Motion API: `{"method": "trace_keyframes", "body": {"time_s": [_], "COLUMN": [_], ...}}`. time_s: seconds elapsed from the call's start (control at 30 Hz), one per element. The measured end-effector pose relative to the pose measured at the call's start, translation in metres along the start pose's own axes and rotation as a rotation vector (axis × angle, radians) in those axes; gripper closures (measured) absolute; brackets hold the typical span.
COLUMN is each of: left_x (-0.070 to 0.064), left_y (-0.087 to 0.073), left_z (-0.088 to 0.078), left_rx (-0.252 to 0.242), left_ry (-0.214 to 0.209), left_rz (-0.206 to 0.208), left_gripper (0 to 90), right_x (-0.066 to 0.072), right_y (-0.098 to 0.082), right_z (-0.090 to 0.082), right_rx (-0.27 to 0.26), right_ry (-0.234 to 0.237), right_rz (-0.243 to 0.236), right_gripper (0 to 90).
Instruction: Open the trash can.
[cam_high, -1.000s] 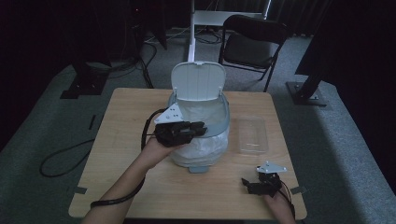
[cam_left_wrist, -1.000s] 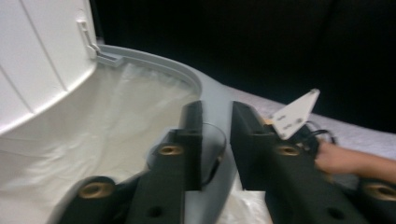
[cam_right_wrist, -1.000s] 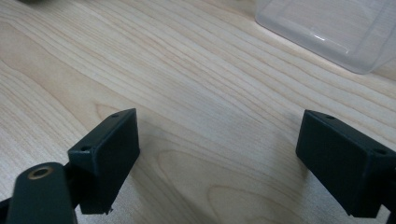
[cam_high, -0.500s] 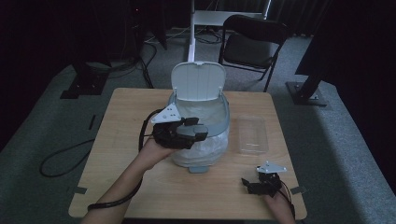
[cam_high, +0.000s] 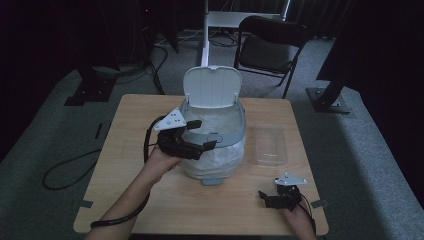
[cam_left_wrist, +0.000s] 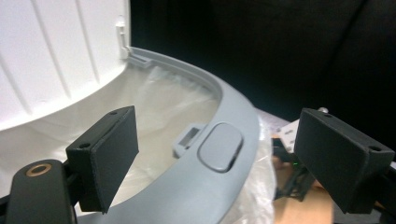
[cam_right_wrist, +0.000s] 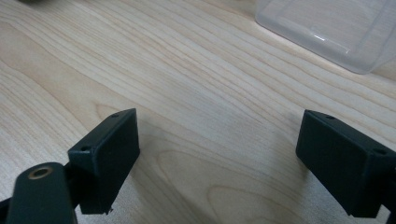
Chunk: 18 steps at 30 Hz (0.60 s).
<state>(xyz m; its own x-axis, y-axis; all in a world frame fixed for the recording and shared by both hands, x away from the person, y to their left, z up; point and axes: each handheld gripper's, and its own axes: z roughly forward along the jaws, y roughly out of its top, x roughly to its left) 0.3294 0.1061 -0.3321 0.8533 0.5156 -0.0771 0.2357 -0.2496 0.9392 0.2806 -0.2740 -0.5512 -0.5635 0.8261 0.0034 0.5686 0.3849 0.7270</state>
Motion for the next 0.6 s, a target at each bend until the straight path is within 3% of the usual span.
{"method": "trace_keyframes", "body": {"time_s": [0.03,0.13,0.33,0.37,0.4,0.53,0.6], "left_x": [0.0,-0.002,-0.005,-0.005,-0.005,-0.005,-0.004], "left_y": [0.0,-0.004,-0.008,-0.008,-0.008,-0.011,-0.013], "left_z": [0.0,-0.001,-0.006,-0.006,-0.008,-0.01,-0.012], "left_rx": [0.002,-0.011,-0.001,-0.001,0.001,0.018,0.015], "left_ry": [0.022,0.077,0.088,0.088,0.078,0.106,0.102], "left_rz": [0.004,0.052,0.068,0.068,0.057,0.064,0.068], "left_gripper": [10.6,10.2,10.1,8.3,0.6,0.6,0.6], "right_x": [0.0,0.0,0.0,0.0,0.0,0.0,0.0], "right_y": [0.0,0.0,0.0,0.0,0.0,0.0,0.0], "right_z": [0.0,0.0,0.0,0.0,0.0,0.0,0.0], "right_rx": [0.0,0.0,0.0,0.0,0.0,0.0,0.0], "right_ry": [0.0,0.0,0.0,0.0,0.0,-0.002,-0.002], "right_rz": [0.0,0.0,0.0,0.0,0.0,0.002,0.002], "right_gripper": [12.8,12.8,12.8,12.8,12.8,12.8,12.8]}}
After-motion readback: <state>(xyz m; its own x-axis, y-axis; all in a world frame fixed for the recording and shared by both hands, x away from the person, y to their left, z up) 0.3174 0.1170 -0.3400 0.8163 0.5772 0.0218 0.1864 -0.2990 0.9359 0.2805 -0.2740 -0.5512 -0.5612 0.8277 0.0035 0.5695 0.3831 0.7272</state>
